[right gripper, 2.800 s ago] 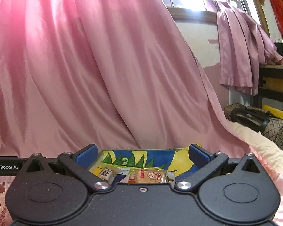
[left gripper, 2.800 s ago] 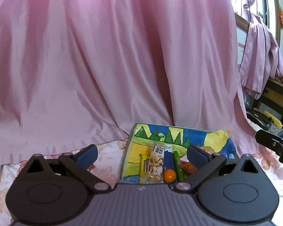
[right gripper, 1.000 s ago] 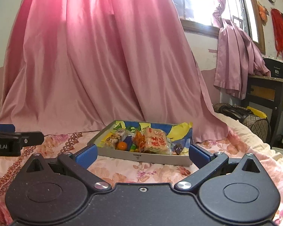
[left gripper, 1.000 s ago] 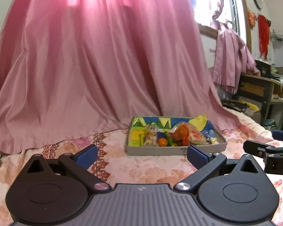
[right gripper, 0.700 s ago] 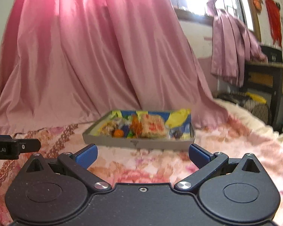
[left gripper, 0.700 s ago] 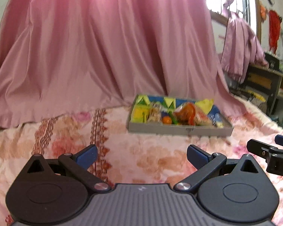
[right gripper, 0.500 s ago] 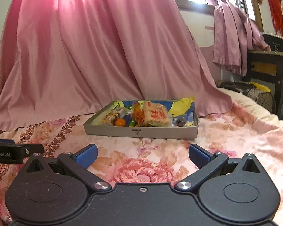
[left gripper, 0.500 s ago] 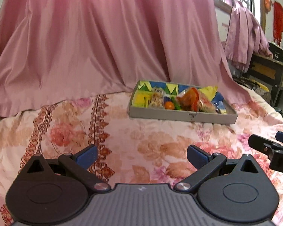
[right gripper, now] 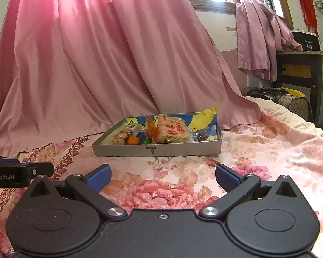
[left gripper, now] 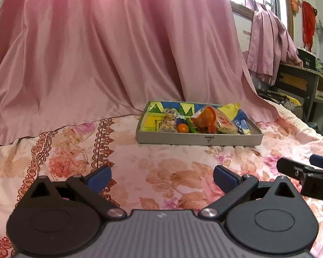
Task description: Organize snacks
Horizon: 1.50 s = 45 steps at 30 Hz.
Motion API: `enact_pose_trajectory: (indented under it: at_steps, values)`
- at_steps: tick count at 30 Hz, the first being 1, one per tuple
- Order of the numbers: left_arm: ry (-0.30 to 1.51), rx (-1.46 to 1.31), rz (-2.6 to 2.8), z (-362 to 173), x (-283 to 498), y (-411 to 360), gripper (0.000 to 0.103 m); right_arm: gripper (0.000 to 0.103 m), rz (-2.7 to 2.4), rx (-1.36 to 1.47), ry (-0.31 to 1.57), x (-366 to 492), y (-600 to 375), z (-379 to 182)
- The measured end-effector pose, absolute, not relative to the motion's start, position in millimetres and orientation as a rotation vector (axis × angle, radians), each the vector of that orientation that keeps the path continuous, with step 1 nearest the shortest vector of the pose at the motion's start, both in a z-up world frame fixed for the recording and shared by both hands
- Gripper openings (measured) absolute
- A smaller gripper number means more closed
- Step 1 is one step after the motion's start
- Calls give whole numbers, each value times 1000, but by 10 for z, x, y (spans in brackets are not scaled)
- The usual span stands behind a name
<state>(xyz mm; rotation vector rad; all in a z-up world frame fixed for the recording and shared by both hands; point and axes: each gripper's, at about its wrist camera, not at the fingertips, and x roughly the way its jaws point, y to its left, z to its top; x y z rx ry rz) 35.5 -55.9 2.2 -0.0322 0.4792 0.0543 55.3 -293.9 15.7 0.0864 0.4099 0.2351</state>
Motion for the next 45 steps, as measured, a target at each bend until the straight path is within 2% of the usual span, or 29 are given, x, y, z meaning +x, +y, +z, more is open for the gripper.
enact_pose_trajectory:
  at_steps: [45]
  values:
    - [509,-46,64,-16,348,-481,103,102,223,64,428,570,-2918,119]
